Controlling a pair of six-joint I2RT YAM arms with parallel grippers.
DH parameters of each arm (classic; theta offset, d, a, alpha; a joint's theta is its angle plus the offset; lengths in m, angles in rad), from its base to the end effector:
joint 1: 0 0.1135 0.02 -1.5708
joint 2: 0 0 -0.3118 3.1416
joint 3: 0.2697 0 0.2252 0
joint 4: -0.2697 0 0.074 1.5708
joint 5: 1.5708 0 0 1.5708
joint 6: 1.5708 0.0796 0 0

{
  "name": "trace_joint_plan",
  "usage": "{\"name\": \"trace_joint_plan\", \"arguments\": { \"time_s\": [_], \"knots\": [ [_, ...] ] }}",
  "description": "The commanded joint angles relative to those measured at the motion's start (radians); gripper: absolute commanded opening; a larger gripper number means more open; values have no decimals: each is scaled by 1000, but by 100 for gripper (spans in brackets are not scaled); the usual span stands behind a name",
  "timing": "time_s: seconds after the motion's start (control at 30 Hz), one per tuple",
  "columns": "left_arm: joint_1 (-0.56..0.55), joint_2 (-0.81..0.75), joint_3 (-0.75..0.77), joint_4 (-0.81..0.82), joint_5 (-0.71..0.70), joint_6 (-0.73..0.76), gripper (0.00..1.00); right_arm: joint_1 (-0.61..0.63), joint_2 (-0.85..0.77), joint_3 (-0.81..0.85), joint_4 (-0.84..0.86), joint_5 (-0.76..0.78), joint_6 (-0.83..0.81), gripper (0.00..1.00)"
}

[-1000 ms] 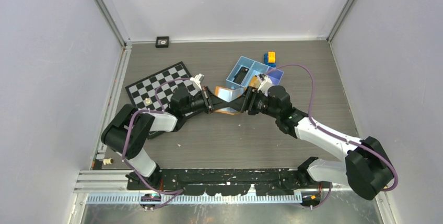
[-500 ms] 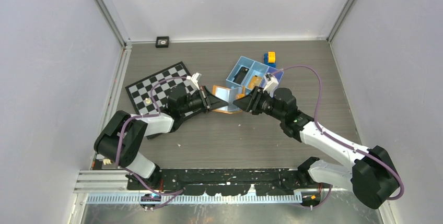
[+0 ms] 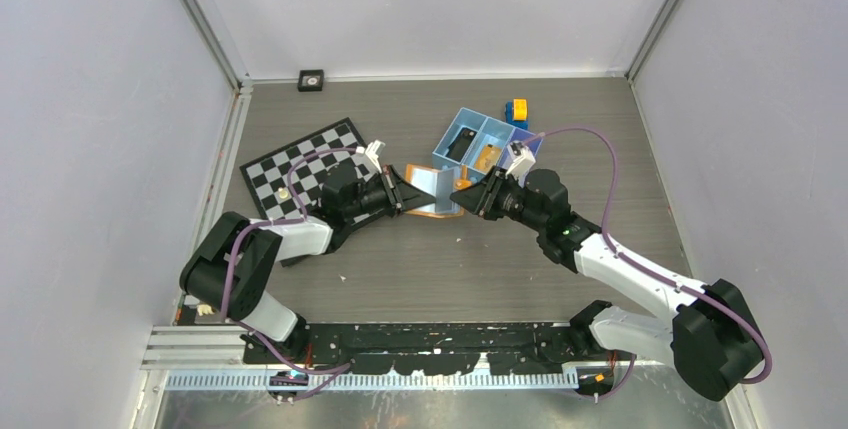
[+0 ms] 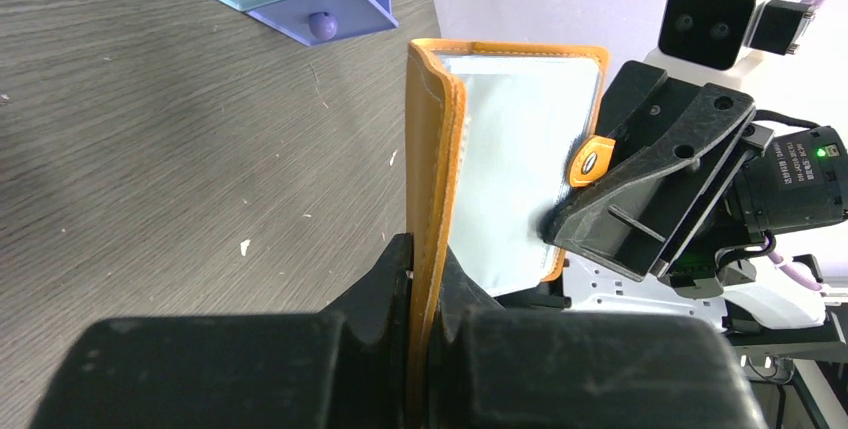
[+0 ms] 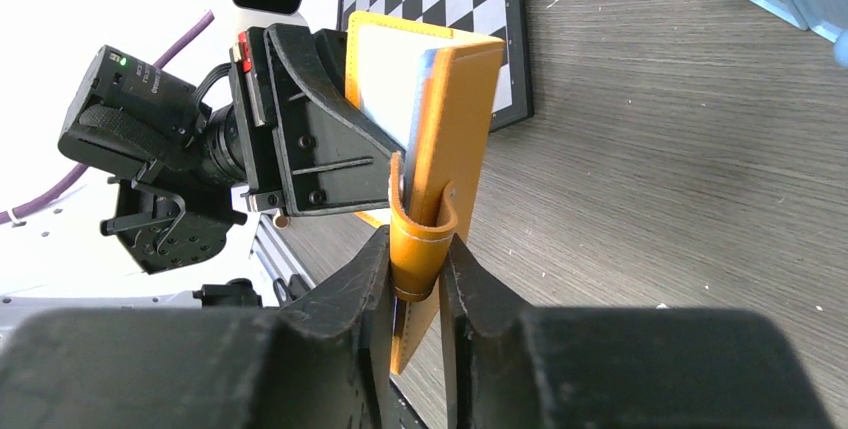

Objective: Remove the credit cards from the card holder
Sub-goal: Remove the credit card from the card holder.

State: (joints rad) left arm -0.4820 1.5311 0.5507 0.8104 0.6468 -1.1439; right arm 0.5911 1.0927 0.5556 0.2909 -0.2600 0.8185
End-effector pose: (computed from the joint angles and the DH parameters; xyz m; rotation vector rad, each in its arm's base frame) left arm 0.2559 -0.1880 0.2549 -0.1143 2.0547 -1.6688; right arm 0.1880 0.1508 0.2941 0.0241 1.9898 1.1973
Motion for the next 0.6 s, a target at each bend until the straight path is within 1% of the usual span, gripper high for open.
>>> {"name": "trace_joint_plan", "arguments": {
  "time_s": [0.0, 0.13, 0.27, 0.3, 0.37, 0.4, 0.47, 0.5, 0.53, 0.57],
  "knots": [
    [7, -19, -1, 30, -4, 13, 0, -7, -17, 4, 74, -9, 4, 20],
    [7, -19, 0, 29, -2, 13, 0, -7, -12, 4, 82, -17, 6, 17],
    [7, -16, 3, 22, 0, 19, 0, -7, -15, 1, 94, -28, 7, 21],
    [7, -19, 3, 20, 0, 22, 0, -8, -17, 1, 93, -27, 7, 19],
    [7, -30, 5, 7, -2, 33, 2, -9, -19, 2, 84, -19, 5, 7],
    [7, -39, 5, -4, -2, 41, 9, -9, -18, 5, 78, -15, 4, 4],
    [6, -60, 3, -17, -2, 56, 33, -10, -13, 5, 75, -15, 4, 1],
    [6, -70, 1, -21, -6, 64, 43, -8, -11, 5, 83, -21, 7, 1],
    [6, -80, -3, -23, -9, 69, 52, -8, -7, 4, 92, -30, 9, 0],
    [6, -89, -8, -23, -11, 72, 58, -8, -5, 3, 100, -40, 12, 1]
  ]
}}
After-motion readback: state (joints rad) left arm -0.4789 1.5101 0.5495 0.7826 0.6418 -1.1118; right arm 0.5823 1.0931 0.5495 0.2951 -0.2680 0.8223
